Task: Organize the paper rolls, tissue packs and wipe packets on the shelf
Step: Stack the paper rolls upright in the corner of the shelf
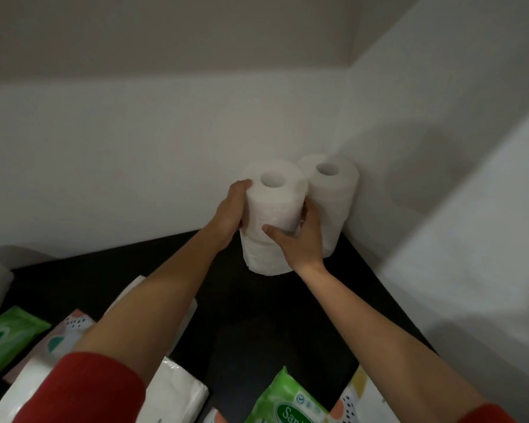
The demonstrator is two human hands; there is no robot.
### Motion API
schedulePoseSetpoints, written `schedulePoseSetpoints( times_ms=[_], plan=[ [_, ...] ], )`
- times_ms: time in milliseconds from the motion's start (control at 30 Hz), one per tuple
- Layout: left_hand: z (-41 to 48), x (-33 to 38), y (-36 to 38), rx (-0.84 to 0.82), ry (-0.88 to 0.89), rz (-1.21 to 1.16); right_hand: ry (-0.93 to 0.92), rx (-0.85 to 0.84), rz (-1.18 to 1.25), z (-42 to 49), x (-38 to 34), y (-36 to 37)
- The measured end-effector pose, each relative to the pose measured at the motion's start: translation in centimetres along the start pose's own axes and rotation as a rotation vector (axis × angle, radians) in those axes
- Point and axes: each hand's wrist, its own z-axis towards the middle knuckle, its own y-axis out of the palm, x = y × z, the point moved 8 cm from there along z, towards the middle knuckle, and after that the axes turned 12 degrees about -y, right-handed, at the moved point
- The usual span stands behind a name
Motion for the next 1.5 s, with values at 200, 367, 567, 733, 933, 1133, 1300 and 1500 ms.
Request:
schedulePoseSetpoints(
  times_ms=[200, 367, 567, 733, 933, 1133, 1300, 1500],
  plan=[
    [0.3, -0.8, -0.2, 0.017, 0.011, 0.067, 0.013, 0.002, -0.027, -0.3, 0.4, 0.4],
    [0.1, -0.7, -0.2, 0.031, 0.005, 0.085, 0.029, -0.012, -0.046, -0.6, 0.7, 0.7],
    [0.0, 0.1, -1.0, 0.18, 0.086, 0.274, 0.075, 0.028, -0.032, -1.1, 0.8, 0.3],
    [0.1, -0.7, -1.6, 0.152, 0.03, 0.06, 0.268, 0.177, 0.122, -3.7, 2.5, -1.1],
    [0.5, -3.4, -1.7, 0.038, -0.169, -0.132, 0.485, 0.25, 0.276, -5.1, 4.7, -1.5],
    [0.7, -3.8, -0.8, -0.045, -0.161, -0.087, 0.518, 0.092, 0.263, -5.3, 5.1, 0.4],
    [0.6, -3.9, -1.1, -0.049, -0.178, -0.057, 0.492, 0.077, 0.23, -5.3, 4.8, 0.5],
    [-0.3, -3.3, -3.2, 0.082, -0.126, -0.04, 0.468, 0.107, 0.173, -5.5, 4.4, -1.1]
  ],
)
